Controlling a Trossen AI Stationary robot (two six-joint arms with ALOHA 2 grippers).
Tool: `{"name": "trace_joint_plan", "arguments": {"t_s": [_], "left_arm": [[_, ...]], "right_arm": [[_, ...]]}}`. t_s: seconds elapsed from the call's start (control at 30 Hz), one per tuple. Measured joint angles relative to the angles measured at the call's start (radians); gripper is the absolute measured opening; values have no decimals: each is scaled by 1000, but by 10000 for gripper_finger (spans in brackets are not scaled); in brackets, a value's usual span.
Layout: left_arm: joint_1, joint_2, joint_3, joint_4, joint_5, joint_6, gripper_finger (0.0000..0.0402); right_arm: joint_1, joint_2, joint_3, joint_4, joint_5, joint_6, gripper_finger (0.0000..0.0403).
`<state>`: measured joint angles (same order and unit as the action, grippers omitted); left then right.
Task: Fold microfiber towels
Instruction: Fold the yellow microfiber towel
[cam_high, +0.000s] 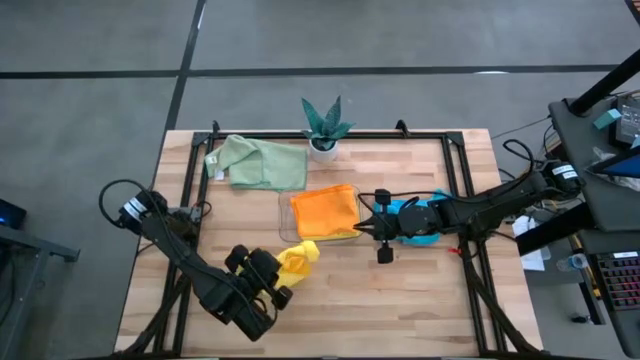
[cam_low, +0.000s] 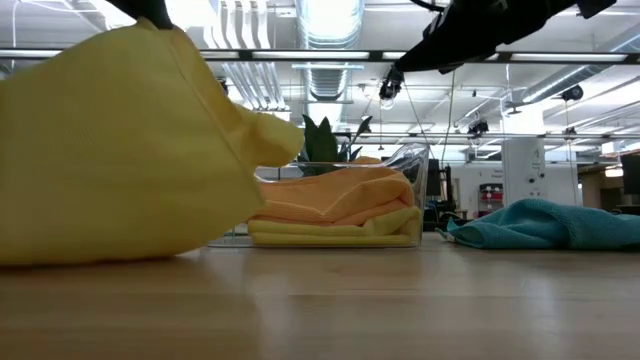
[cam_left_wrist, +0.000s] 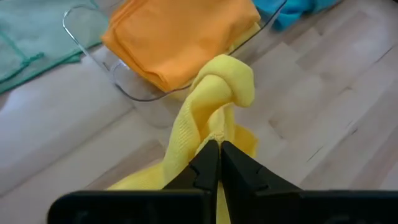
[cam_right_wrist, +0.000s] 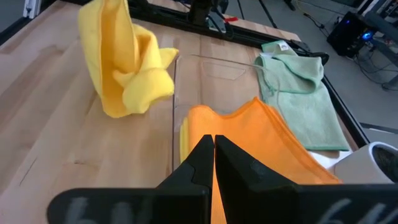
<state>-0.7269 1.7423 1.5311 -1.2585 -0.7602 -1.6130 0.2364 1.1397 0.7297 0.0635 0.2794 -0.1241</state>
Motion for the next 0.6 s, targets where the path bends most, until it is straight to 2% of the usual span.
{"name": "trace_joint_plan", "arguments": {"t_s": [0.17,0.3,0.4,0.53,0.6], "left_arm": [[0,-2,0,1,-22,11,0],[-1,-2,0,72,-87,98,0],[-1,-2,0,175,-113,234,0],[-1,-2,0,296,-172,371,0],[-1,1,0,351,-203,425,0]], "right_arm": [[3,0,-24,32,-6,1,9],[3,0,-32,39,-61,-1,9],[3,0,-45,152,-173,1,9],[9,9,-94,454,-373,27,9],[9,8,-98,507,-393,39,9]]}}
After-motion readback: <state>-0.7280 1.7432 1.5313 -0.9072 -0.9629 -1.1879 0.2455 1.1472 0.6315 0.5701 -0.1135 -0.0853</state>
